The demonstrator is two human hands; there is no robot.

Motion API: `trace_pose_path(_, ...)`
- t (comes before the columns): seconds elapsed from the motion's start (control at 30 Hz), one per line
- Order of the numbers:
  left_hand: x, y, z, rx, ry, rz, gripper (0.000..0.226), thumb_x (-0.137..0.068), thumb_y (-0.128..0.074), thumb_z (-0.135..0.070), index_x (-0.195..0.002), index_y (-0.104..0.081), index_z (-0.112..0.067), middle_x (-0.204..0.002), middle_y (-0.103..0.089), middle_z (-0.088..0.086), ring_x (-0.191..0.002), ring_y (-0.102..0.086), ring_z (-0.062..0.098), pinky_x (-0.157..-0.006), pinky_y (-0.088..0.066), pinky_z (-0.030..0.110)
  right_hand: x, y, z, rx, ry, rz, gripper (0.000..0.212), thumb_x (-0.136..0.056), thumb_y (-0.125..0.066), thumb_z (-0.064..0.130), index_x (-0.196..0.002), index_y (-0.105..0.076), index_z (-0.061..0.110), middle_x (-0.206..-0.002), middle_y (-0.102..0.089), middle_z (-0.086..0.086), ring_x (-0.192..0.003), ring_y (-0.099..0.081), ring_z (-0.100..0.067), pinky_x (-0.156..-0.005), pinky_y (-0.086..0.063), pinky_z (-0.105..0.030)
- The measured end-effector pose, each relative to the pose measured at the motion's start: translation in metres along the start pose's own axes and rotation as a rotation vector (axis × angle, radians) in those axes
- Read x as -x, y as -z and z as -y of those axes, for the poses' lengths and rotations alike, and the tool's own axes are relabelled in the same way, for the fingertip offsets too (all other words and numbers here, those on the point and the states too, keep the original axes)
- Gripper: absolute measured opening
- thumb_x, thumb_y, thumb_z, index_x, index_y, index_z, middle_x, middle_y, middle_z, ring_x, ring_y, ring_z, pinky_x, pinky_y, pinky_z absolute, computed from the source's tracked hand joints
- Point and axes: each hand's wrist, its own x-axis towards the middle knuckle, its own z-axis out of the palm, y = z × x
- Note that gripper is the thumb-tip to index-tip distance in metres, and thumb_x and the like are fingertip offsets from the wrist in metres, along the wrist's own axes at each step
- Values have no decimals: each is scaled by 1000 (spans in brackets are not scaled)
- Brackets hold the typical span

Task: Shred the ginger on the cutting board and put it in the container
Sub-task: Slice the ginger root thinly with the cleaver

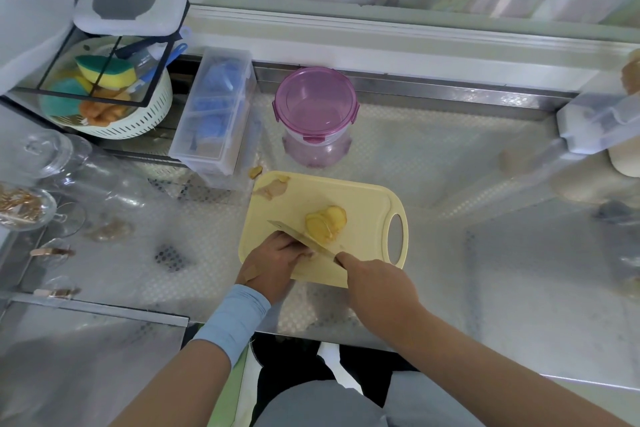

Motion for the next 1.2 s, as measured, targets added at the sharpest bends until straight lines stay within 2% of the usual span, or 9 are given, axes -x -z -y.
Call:
trace_pose_path(0.1, 0, -2, 1, 12, 22, 1, 30, -87, -50, -25, -85, -76, -12, -93, -70, 5, -94, -51, 14, -78, -39, 18, 1, -1, 2, -27, -12, 3, 64, -88, -43, -2, -142, -39, 31, -70, -41, 3, -64, -49, -26, -57, -39, -34)
trace_pose_path(0.27, 0, -3, 3, 19, 46, 22, 31, -87, -49, -25, -86, -76, -11, -93, -70, 5, -94, -50, 14, -78, -39, 19, 1, 0, 4, -38, -23, 19, 65, -86, -43, -5, -143, -41, 28, -70, -42, 2, -59, -45, -23, -54, -35, -32)
trace_pose_path(0.4, -1, -2, 2, 43, 52, 20, 29, -87, -49, -25, -86, -76, -13, -93, -70, 4, -93, -51, 13, -79, -39, 18, -3, 3, 4, -54, -27, 32, 64, -86, -43, -4, -142, -43, 27, -71, -43, 2, -60, -45, -22, -56, -41, -34)
trace_pose_path(0.67, -2, -2, 1, 51, 49, -14, 28, -86, -50, -25, -83, -76, -14, -91, -70, 2, -91, -50, 13, -78, -39, 19, -8, 4, 5, -50, -20, 65, 61, -88, -41, -4, -143, -44, 23, -72, -42, 2, -58, -43, -18, -54, -37, -33)
trace_pose_path(0.77, -1, -3, 1, 54, 54, -9, 29, -88, -50, -27, -86, -76, -15, -93, -70, 1, -92, -50, 13, -80, -38, 18, -13, 5, 5, -65, -23, 83, 61, -86, -42, -6, -141, -46, 21, -74, -43, 1, -66, -50, -24, -55, -39, -33)
trace_pose_path(0.87, 0, -3, 4, 65, 61, -4, 29, -88, -50, -27, -90, -77, -15, -97, -70, 0, -93, -51, 12, -82, -36, 15, -23, 5, 9, -83, -6, 76, 55, -87, -40, -5, -137, -49, 18, -73, -43, 0, -72, -52, -28, -50, -33, -31)
trace_pose_path(1.0, 0, -4, 7, 68, 59, 22, 29, -88, -50, -25, -92, -77, -15, -98, -70, 0, -94, -51, 12, -83, -38, 16, -29, 1, 8, -98, -9, 94, 50, -88, -39, -3, -132, -52, 17, -72, -42, 0, -72, -53, -27, -47, -29, -30)
trace_pose_path(1.2, 0, -4, 3, 88, 62, 8, 31, -89, -50, -26, -91, -77, -12, -98, -70, 1, -94, -51, 13, -82, -37, 16, -32, -4, 7, -84, -22, 92, 48, -89, -39, -2, -132, -51, 15, -75, -47, -3, -70, -55, -27, -54, -39, -33)
